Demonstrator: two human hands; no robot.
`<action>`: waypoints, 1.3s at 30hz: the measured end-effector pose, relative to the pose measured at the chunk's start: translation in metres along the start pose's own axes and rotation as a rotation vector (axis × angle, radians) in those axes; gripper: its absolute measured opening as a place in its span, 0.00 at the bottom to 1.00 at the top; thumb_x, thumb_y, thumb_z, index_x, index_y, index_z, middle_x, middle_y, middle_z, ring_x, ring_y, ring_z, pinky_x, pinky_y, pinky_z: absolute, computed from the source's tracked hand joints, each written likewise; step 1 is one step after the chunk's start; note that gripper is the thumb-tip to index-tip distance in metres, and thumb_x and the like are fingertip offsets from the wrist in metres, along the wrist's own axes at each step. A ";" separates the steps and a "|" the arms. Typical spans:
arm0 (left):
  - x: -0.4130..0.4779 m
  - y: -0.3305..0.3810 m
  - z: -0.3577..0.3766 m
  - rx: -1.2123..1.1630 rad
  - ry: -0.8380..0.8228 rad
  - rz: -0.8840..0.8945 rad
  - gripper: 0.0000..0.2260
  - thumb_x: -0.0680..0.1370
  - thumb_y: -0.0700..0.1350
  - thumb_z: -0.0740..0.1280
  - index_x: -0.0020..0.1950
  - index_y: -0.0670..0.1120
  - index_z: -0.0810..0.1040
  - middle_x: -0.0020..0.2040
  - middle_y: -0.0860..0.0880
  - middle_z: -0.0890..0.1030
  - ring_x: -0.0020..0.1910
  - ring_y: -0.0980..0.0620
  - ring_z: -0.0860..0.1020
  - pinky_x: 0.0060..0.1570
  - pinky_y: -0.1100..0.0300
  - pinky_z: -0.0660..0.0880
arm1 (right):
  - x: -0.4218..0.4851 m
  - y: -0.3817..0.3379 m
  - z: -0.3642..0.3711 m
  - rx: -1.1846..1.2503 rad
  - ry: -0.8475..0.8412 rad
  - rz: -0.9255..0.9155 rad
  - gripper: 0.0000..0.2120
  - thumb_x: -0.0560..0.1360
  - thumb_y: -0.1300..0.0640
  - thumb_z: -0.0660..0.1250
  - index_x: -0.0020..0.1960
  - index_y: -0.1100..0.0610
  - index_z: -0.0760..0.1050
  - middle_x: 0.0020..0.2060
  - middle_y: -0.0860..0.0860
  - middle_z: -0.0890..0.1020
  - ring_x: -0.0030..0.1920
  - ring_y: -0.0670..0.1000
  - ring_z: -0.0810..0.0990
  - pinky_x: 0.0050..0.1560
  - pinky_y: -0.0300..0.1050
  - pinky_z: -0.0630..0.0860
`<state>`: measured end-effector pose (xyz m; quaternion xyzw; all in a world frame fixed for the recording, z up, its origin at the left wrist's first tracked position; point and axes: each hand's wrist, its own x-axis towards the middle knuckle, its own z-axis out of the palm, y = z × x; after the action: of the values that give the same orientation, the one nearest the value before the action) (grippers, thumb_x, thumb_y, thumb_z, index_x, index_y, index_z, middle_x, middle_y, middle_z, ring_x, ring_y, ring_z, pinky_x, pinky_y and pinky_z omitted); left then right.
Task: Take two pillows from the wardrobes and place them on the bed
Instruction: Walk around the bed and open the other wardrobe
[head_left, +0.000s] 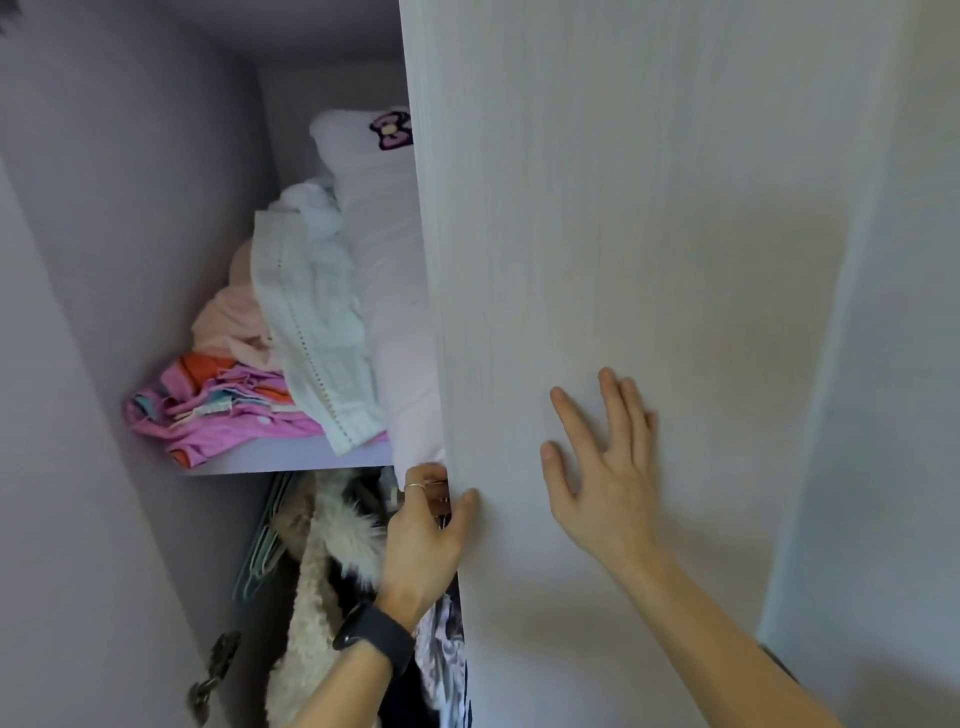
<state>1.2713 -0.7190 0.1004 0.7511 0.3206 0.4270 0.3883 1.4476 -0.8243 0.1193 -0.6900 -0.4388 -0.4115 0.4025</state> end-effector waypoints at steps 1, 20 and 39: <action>0.002 -0.002 0.000 -0.001 -0.014 0.000 0.12 0.77 0.49 0.71 0.54 0.59 0.70 0.47 0.57 0.83 0.44 0.61 0.81 0.49 0.55 0.80 | -0.006 0.003 0.008 -0.053 -0.016 -0.003 0.27 0.78 0.50 0.66 0.76 0.47 0.67 0.79 0.57 0.58 0.80 0.59 0.54 0.75 0.67 0.55; -0.024 -0.003 -0.031 -0.115 -0.181 -0.007 0.11 0.72 0.52 0.77 0.51 0.51 0.81 0.43 0.54 0.85 0.42 0.66 0.81 0.46 0.69 0.77 | -0.043 -0.008 -0.033 -0.119 -0.204 0.060 0.29 0.83 0.47 0.58 0.81 0.45 0.52 0.82 0.52 0.48 0.81 0.53 0.44 0.77 0.61 0.56; -0.161 0.022 0.010 -0.799 -0.947 -0.005 0.17 0.72 0.28 0.68 0.54 0.44 0.85 0.55 0.48 0.86 0.56 0.49 0.83 0.54 0.62 0.78 | -0.255 -0.094 -0.204 0.520 -0.309 0.861 0.30 0.72 0.47 0.74 0.70 0.32 0.68 0.65 0.34 0.77 0.61 0.41 0.81 0.56 0.39 0.79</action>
<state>1.2141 -0.8639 0.0528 0.6549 -0.0693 0.1334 0.7406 1.2456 -1.0540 -0.0288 -0.7378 -0.2572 0.0200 0.6237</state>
